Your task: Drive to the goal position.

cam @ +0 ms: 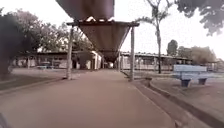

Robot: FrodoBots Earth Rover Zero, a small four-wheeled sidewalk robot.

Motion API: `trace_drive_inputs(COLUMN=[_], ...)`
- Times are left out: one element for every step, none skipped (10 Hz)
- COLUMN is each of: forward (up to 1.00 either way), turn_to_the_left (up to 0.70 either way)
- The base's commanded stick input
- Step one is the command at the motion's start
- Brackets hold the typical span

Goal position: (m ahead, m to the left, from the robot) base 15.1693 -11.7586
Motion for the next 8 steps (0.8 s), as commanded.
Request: trace_drive_inputs(forward=[0.7, 0.7, 0.7, 0.7, 0.7, 0.7, 0.7, 0.7], turn_to_the_left=[0.0, 0.0, 0.0, 0.0, 0.0, 0.0, 0.0, 0.0])
